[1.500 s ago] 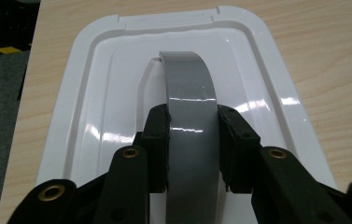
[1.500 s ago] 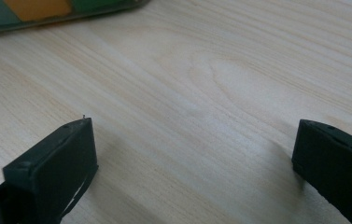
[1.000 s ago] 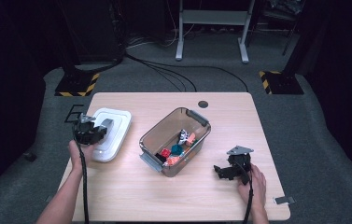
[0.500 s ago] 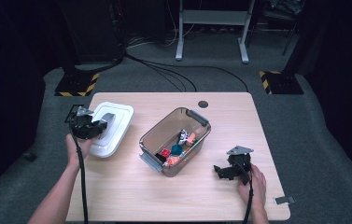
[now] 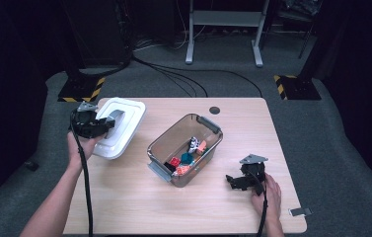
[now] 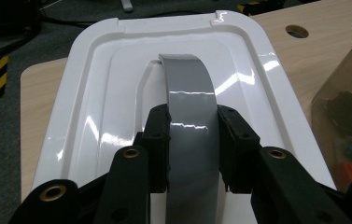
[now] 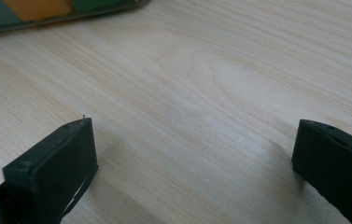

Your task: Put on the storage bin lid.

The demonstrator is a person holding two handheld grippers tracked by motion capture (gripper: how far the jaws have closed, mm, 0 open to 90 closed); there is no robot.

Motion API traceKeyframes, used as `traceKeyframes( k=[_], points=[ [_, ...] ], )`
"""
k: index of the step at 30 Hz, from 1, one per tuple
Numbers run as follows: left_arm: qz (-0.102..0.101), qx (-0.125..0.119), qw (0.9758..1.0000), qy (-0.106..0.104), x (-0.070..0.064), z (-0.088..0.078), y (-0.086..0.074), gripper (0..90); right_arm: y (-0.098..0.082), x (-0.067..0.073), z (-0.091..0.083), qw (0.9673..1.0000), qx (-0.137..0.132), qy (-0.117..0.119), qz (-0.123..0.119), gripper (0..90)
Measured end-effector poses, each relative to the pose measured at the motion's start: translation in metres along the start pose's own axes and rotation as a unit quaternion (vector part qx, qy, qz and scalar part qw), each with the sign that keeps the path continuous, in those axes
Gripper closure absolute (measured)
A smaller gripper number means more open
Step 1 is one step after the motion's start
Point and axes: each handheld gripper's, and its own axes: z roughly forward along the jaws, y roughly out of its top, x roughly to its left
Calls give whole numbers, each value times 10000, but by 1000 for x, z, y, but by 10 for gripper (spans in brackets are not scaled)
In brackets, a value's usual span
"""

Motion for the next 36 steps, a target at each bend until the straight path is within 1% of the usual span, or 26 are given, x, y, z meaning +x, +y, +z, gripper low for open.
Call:
traceKeyframes(
  k=[1, 4, 8, 9, 15, 17, 18, 19, 20, 22, 26, 27, 28, 32, 34, 35, 36],
  points=[
    [0, 0, 10000, 0, 0, 0, 0, 674, 0, 0, 0, 10000, 0, 0, 0, 0],
    [35, -5, 10000, -35, -4, -2, 7, 674, 0, 0, 0, 10000, 3, 0, 18, 0],
    [48, -96, 9999, -42, -11, -6, 15, 674, 0, 0, 0, 10000, 3, 8, 15, 0],
    [29, -114, 9999, -72, -13, -8, 17, 674, 0, 0, 0, 10000, 4, 7, 20, 0],
    [133, -143, 9998, -94, -23, -10, 27, 674, 0, 0, 0, 10000, 3, 6, 16, 0],
    [107, -140, 9997, -170, -27, -11, 30, 674, 0, 0, 0, 10000, 17, 6, 38, 0],
    [127, -128, 9997, -189, -28, -11, 31, 674, 0, 0, 0, 10000, 2, 5, 16, 0],
    [148, -168, 9996, -189, -31, -10, 32, 674, 0, 0, 0, 10000, 1, 4, 17, 0],
    [175, -140, 9995, -216, -33, -11, 34, 674, 0, 0, 0, 10000, 17, 6, 35, 0],
    [181, -179, 9993, -280, -37, -11, 35, 674, 0, 0, 0, 10000, 22, 7, 43, 0],
    [221, -135, 9989, -387, -45, -8, 39, 674, 0, 0, 0, 10000, 25, 8, 43, 0],
    [228, -134, 9988, -410, -49, -8, 40, 674, 0, 0, 0, 10000, 26, 8, 45, 0],
    [228, -134, 9988, -410, -49, -8, 40, 674, 0, 1, 0, 10000, 26, 9, 46, 0],
    [286, -128, 9981, -523, -56, -9, 42, 674, 0, 0, 0, 10000, 24, 9, 43, 0],
    [307, -113, 9978, -572, -62, -9, 44, 674, 0, 0, 0, 10000, 24, 10, 45, 0],
    [307, -113, 9978, -572, -62, -9, 44, 674, 0, 0, 0, 10000, 24, 10, 45, 0],
    [328, -105, 9977, -582, -65, -9, 45, 674, 0, 0, 0, 10000, 24, 10, 45, 0]
  ],
)
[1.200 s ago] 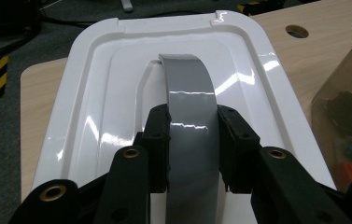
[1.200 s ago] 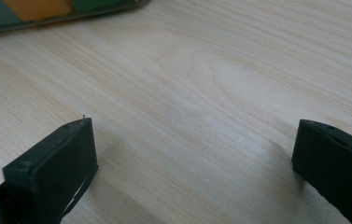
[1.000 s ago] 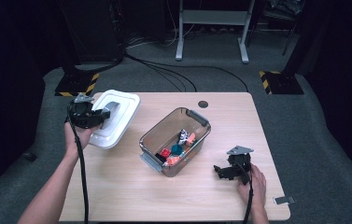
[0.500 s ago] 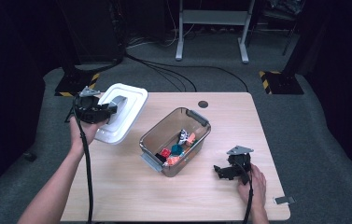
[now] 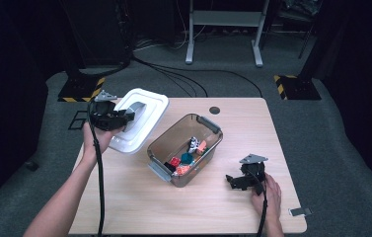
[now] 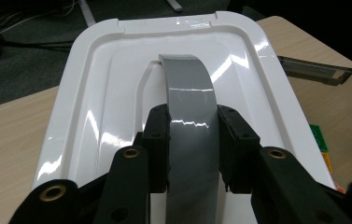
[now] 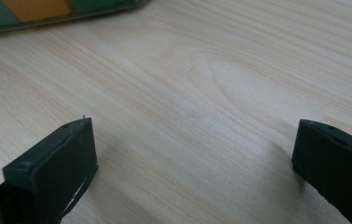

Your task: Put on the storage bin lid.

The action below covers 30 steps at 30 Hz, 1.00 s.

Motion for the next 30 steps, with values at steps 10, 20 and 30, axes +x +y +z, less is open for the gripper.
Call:
traceKeyframes(
  k=[10, 20, 30],
  points=[
    [210, 18, 9996, -202, -25, 2, 8, 674, 0, 0, 0, 10000, -6, -2, 24, 0],
    [344, 75, 9986, -404, -52, 12, 13, 674, 0, 0, 0, 10000, -4, 1, 32, 0],
    [590, 295, 9964, -531, -79, 29, 12, 673, 0, 0, 0, 10000, -4, 0, 27, 0]
  ],
)
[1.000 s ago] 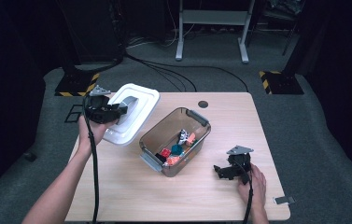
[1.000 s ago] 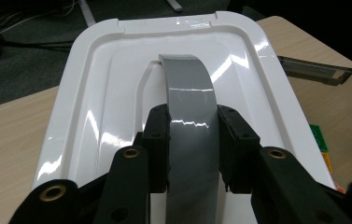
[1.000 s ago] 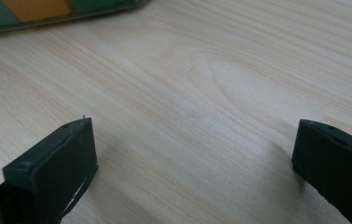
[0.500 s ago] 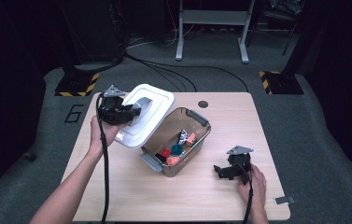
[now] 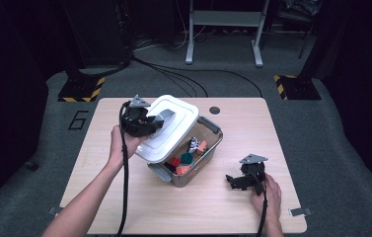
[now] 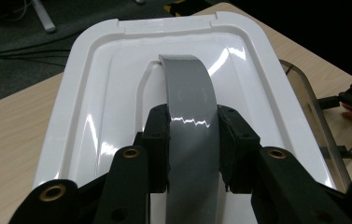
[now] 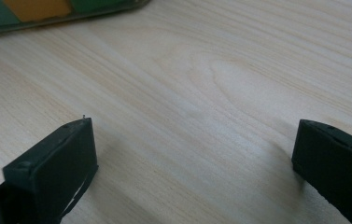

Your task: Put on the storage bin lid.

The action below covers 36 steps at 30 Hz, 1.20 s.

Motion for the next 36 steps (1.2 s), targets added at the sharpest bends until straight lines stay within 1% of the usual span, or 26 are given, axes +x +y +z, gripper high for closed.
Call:
traceKeyframes(
  k=[1, 4, 5, 7, 8, 9, 12, 13, 16, 17, 20, 25, 28, 29, 30, 31, 34, 36],
  points=[
    [-10, 13, 10000, -3, -3, 3, 0, 673, 0, 0, 0, 10000, 0, 0, 2, 0],
    [72, 98, 9999, -61, -11, 11, -1, 673, 0, 0, 0, 10000, -2, -3, -9, 0],
    [70, 78, 9999, -72, -14, 15, -1, 673, 0, 0, 0, 10000, -3, -3, -4, 0],
    [149, 171, 9997, -129, -19, 20, -2, 673, 0, 0, 0, 10000, -3, -3, -7, 0],
    [134, 156, 9997, -138, -22, 23, -2, 673, 0, 0, 0, 10000, -5, -4, -12, 0],
    [197, 203, 9995, -150, -24, 26, -3, 673, 0, 0, 0, 10000, -4, -3, -10, 0],
    [171, 246, 9993, -216, -30, 33, -4, 673, 0, 0, 0, 10000, -2, -3, -7, 0],
    [219, 257, 9992, -216, -32, 36, -5, 673, 0, 0, 0, 10000, -1, -2, -8, 0],
    [277, 316, 9987, -276, -39, 42, -7, 673, 0, 0, 0, 10000, -2, -3, -7, 0],
    [277, 316, 9987, -276, -39, 42, -7, 673, 0, 0, 0, 10000, -2, -3, -7, 0],
    [338, 355, 9983, -326, -46, 48, -9, 673, 0, 0, 0, 10000, -3, -4, -8, 0],
    [362, 356, 9980, -367, -50, 53, -9, 673, 0, 0, 0, 10000, -3, -3, -7, 0],
    [423, 379, 9977, -363, -54, 56, -9, 673, 0, -1, 0, 10000, 6, -1, -40, 0],
    [409, 362, 9978, -366, -56, 57, -10, 673, 0, -1, 0, 10000, 6, -1, -40, 0],
    [449, 410, 9973, -408, -57, 58, -10, 673, 0, 0, 0, 10000, 1, -2, -19, 0],
    [438, 397, 9975, -389, -58, 59, -10, 672, 0, 0, 0, 10000, -4, -3, -7, 0],
    [594, 435, 9968, -313, -63, 60, -12, 672, 0, 0, 0, 10000, 4, 1, -31, 0],
    [579, 430, 9970, -288, -65, 60, -14, 671, 0, 0, 0, 10000, 4, 1, -32, 0]
  ],
)
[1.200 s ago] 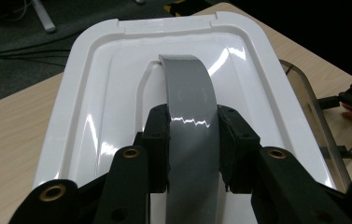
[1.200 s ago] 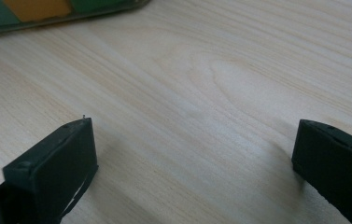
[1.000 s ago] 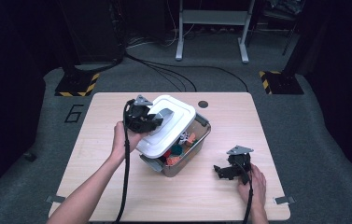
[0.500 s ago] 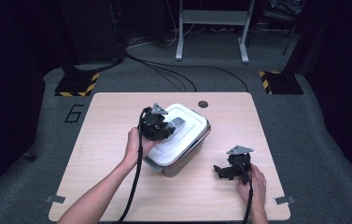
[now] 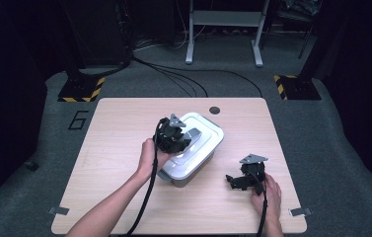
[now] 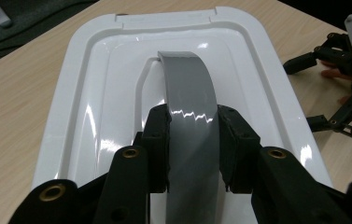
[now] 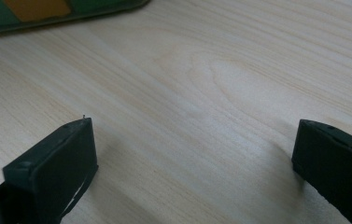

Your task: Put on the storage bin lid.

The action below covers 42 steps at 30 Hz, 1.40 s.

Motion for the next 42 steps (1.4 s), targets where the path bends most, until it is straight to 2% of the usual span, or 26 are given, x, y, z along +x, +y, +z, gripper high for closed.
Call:
traceKeyframes(
  k=[6, 8, 9, 12, 15, 16, 17, 18, 19, 23, 25, 26, 29, 31, 35, 42],
  points=[
    [-59, 61, 9999, 64, -1, -1, 0, 663, 0, 0, 0, 10000, 1, 0, -1, 0],
    [-22, 78, 9999, 117, -1, -1, 1, 579, 0, 0, 0, 10000, 0, -1, 0, 0],
    [-24, 38, 9998, 171, -2, -1, 1, 579, 0, 0, 0, 10000, 0, -1, 0, 0],
    [-6, -57, 9998, 193, 1, -8, 4, 478, 0, 0, 0, 10000, -1, -1, 0, 0],
    [-66, -259, 9994, 205, 5, -20, 9, 358, 0, 0, 0, 10000, 0, 0, 0, 0],
    [-79, -267, 9994, 211, 6, -24, 10, 284, 0, 0, 0, 10000, -1, -1, 0, 0],
    [-74, -330, 9991, 242, 8, -27, 11, 284, 0, 0, 0, 10000, -1, -1, 0, 0],
    [-120, -426, 9987, 271, 12, -37, 13, 230, 0, 0, 0, 10000, 0, 0, 0, 0],
    [-120, -426, 9987, 271, 12, -37, 13, 213, 0, 0, 0, 10000, 0, 0, 0, 0],
    [-150, -576, 9974, 396, 22, -59, 12, 166, 0, 0, 0, 10000, 1, 0, -1, 0],
    [-227, -697, 9962, 461, 30, -75, 9, 147, 0, 0, 0, 10000, 0, 0, 0, 0],
    [-227, -697, 9962, 461, 30, -75, 9, 145, 0, 0, 0, 10000, 0, 0, 0, 0],
    [-350, -789, 9947, 552, 39, -91, 3, 139, 0, 0, 0, 10000, 0, 0, -1, 0],
    [-358, -797, 9942, 629, 46, -101, -2, 130, 0, 0, 0, 10000, 1, 0, -1, 0],
    [-446, -787, 9934, 710, 55, -115, -13, 125, 0, 0, 0, 10000, 0, 0, 1, 0],
    [-500, -677, 9923, 914, 65, -125, -38, 124, 0, 0, 0, 10000, -1, 0, 1, 0]
  ],
)
